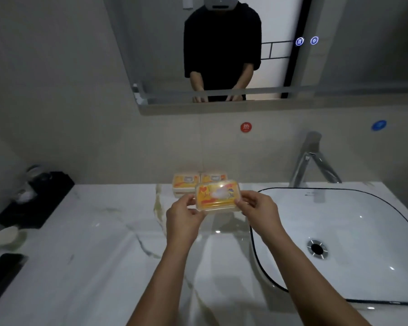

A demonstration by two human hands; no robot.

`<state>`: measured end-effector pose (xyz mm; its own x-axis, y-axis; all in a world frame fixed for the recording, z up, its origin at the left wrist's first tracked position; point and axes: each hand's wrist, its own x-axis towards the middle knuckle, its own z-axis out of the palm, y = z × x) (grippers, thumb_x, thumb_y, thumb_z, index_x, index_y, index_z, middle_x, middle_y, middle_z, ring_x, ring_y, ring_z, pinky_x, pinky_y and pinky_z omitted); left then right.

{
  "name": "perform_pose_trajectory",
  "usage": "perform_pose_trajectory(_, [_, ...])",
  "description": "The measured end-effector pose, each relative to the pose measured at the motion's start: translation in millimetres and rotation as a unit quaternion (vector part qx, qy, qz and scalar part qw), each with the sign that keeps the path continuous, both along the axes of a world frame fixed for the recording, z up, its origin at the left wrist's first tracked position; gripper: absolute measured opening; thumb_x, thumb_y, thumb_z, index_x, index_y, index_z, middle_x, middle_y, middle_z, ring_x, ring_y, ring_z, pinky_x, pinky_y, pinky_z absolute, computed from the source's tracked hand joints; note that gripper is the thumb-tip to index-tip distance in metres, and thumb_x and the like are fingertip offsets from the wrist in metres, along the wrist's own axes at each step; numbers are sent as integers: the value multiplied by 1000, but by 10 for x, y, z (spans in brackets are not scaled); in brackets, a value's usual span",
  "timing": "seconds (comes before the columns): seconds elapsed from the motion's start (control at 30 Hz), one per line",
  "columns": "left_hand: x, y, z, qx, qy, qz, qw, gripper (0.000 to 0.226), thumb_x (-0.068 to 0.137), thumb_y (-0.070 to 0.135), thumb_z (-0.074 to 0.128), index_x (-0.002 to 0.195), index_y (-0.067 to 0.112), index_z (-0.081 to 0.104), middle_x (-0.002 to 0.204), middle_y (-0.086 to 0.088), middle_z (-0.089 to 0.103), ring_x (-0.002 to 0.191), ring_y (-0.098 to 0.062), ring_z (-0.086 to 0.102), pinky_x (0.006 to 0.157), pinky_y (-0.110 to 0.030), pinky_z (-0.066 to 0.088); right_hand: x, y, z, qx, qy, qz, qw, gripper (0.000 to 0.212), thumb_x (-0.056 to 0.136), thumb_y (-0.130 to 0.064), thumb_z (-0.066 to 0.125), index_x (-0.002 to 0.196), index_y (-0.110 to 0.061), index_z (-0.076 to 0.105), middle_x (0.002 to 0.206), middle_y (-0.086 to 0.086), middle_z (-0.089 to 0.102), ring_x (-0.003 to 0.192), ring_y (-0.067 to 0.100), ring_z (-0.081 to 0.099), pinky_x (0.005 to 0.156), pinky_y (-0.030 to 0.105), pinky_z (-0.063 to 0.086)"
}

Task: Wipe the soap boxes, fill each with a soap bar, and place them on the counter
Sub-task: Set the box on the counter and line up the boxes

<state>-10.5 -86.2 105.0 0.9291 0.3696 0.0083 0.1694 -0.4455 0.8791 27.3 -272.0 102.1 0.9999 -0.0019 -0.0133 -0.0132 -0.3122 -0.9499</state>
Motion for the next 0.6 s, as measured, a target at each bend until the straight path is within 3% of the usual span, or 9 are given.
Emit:
perform_pose_trajectory(0.13, [602,322,-128,66,17,-36,997,30,75,17,83,104,19,73,90,5,73,77,-7,66,68,-20,51,492,232,-155,-59,5,-4,998,14,91,-18,70,103,-23,76,88,-20,72,93,2,69,83,21,54])
perform_pose_trajectory(0.23, [1040,503,-258,98,25,-74,992,19,73,17,83,89,19,73,73,9,68,70,-5,62,60,-17,46,866,372,-305,-101,14,-6,995,18,92,-20,69,108,-21,77,89,-18,71,90,1,68,71,8,44])
perform_pose_trajectory(0.3, [1305,561,-350,117,31,-92,988,14,73,15,82,81,19,71,64,11,62,63,-6,59,54,-9,39,1113,433,-410,-127,27,-16,991,19,93,-22,68,110,-21,76,97,-11,75,88,2,66,68,10,42])
perform_pose_trajectory(0.43, [1817,605,-566,151,81,-120,978,17,74,17,78,89,11,75,80,-5,72,80,-23,66,67,-31,50,1643,487,-642,-170,51,-27,984,26,92,-23,69,116,-13,74,113,2,75,103,16,69,81,22,43])
perform_pose_trajectory(0.53, [2155,617,-742,162,93,-109,976,12,74,18,75,79,9,69,71,-4,63,78,-28,64,59,-29,39,1997,496,-861,-180,70,-15,981,29,93,-22,68,119,-10,72,117,7,73,110,21,67,90,27,48])
perform_pose_trajectory(0.6, [2356,627,-855,176,104,-108,973,15,76,21,77,83,10,70,78,-5,65,84,-28,64,63,-30,43,2165,503,-1010,-162,86,-24,983,33,93,-24,68,123,-9,69,119,8,72,112,23,66,97,32,50])
